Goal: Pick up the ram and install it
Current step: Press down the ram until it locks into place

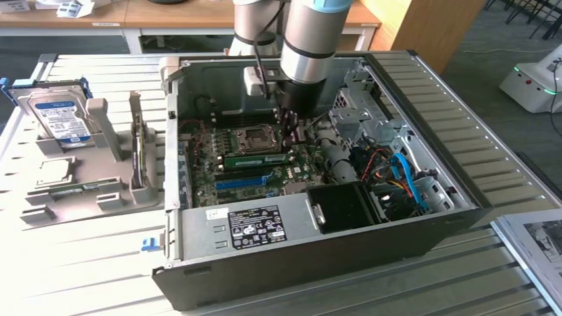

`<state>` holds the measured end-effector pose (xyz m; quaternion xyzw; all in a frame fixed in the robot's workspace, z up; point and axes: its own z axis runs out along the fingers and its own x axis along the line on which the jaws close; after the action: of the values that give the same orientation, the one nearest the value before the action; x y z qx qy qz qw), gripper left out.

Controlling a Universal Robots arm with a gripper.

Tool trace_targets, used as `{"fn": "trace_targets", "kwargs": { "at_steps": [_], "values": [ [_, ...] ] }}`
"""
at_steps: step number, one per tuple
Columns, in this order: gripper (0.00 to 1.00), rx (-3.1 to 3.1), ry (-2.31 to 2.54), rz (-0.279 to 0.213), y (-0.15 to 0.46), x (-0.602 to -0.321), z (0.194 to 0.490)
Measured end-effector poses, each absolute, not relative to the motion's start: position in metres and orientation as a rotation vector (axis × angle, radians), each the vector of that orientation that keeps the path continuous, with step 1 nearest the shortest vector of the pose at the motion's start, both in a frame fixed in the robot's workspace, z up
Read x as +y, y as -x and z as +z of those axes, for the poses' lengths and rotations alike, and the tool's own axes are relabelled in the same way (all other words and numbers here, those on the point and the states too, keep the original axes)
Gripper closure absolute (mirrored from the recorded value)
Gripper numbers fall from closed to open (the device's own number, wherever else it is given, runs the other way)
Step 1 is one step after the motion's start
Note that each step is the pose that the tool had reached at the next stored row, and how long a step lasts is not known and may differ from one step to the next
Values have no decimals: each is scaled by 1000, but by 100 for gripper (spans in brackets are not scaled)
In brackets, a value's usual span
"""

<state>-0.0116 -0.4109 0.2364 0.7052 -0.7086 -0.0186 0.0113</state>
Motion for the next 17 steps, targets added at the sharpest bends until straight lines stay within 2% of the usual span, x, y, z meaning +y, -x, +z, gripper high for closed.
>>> {"fn": "trace_targets", "kwargs": {
  "at_steps": [17],
  "values": [
    [90, -2211, -2200, -58, 64, -411, 236]
  ]
}}
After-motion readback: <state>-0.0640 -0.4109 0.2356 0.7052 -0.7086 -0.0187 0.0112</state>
